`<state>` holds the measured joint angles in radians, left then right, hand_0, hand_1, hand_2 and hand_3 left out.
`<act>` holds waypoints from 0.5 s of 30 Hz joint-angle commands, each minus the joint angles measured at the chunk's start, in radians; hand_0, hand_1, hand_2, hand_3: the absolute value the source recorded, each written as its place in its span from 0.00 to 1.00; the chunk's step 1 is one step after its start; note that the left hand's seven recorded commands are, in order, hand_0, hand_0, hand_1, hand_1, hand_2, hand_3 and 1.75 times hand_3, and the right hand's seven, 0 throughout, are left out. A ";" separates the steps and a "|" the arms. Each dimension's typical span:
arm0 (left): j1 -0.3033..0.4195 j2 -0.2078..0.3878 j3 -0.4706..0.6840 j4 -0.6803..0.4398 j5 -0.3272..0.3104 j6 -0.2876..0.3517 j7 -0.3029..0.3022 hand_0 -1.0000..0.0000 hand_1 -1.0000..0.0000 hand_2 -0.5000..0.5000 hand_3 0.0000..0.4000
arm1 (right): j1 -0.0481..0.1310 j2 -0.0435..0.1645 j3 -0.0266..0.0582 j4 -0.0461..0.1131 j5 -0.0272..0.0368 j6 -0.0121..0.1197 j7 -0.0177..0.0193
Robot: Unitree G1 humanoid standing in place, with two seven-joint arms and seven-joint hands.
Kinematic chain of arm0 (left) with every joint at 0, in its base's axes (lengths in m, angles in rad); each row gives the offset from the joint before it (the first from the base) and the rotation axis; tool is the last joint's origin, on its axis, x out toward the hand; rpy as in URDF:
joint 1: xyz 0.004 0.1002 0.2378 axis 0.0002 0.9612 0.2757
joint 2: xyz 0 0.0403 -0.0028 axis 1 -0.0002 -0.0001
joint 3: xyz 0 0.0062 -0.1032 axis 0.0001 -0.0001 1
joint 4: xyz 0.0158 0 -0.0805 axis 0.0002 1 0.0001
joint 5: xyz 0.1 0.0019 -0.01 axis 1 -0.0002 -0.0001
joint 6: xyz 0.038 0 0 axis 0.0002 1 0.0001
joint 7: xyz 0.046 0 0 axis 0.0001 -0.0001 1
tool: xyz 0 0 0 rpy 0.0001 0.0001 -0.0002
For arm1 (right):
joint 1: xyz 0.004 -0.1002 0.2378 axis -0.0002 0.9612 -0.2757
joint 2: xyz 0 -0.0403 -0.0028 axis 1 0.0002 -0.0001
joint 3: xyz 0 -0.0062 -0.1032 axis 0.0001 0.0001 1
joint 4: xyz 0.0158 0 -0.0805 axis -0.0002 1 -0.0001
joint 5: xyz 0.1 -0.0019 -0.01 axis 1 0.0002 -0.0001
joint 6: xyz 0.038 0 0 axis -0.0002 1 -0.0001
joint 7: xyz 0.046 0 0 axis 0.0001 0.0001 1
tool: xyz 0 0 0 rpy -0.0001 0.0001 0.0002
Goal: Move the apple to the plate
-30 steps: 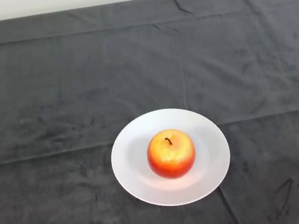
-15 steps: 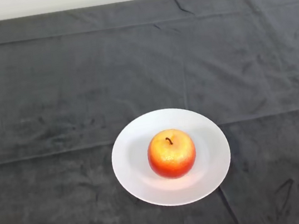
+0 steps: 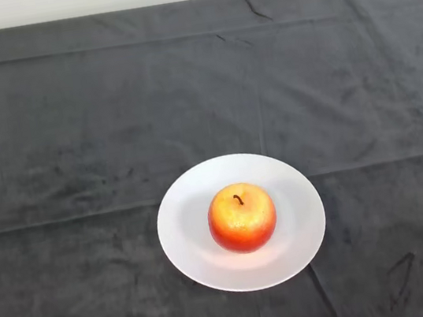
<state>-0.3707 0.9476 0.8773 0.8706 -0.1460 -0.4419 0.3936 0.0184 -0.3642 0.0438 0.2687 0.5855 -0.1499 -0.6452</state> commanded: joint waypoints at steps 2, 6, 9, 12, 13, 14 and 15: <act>-0.022 0.081 -0.027 0.008 -0.010 -0.015 -0.005 1.00 1.00 0.50 0.00 | -0.011 0.012 0.0203 0.045 0.0377 0.024 -0.0026; -0.021 0.080 -0.030 0.009 -0.013 -0.017 -0.006 1.00 1.00 0.50 0.00 | -0.011 0.012 0.0202 0.045 0.0376 0.024 -0.0026; -0.020 0.081 -0.032 0.012 -0.016 -0.019 -0.008 1.00 1.00 0.50 0.00 | -0.011 0.012 0.0202 0.045 0.0376 0.024 -0.0026; -0.018 0.084 -0.031 0.015 -0.019 -0.020 -0.011 1.00 1.00 0.50 0.00 | -0.011 0.012 0.0201 0.045 0.0375 0.024 -0.0026; -0.018 0.085 -0.031 0.015 -0.020 -0.020 -0.012 1.00 1.00 0.50 0.00 | -0.011 0.012 0.0201 0.045 0.0375 0.024 -0.0026; -0.017 0.085 -0.031 0.016 -0.021 -0.020 -0.013 1.00 1.00 0.50 0.00 | -0.011 0.012 0.0201 0.045 0.0375 0.024 -0.0026; -0.017 0.086 -0.032 0.016 -0.022 -0.020 -0.013 1.00 1.00 0.50 0.00 | -0.011 0.012 0.0201 0.045 0.0375 0.024 -0.0026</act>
<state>-0.3707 0.9477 0.8708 0.8706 -0.1691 -0.4419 0.3884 0.0184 -0.3642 0.0438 0.2687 0.5856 -0.1499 -0.6452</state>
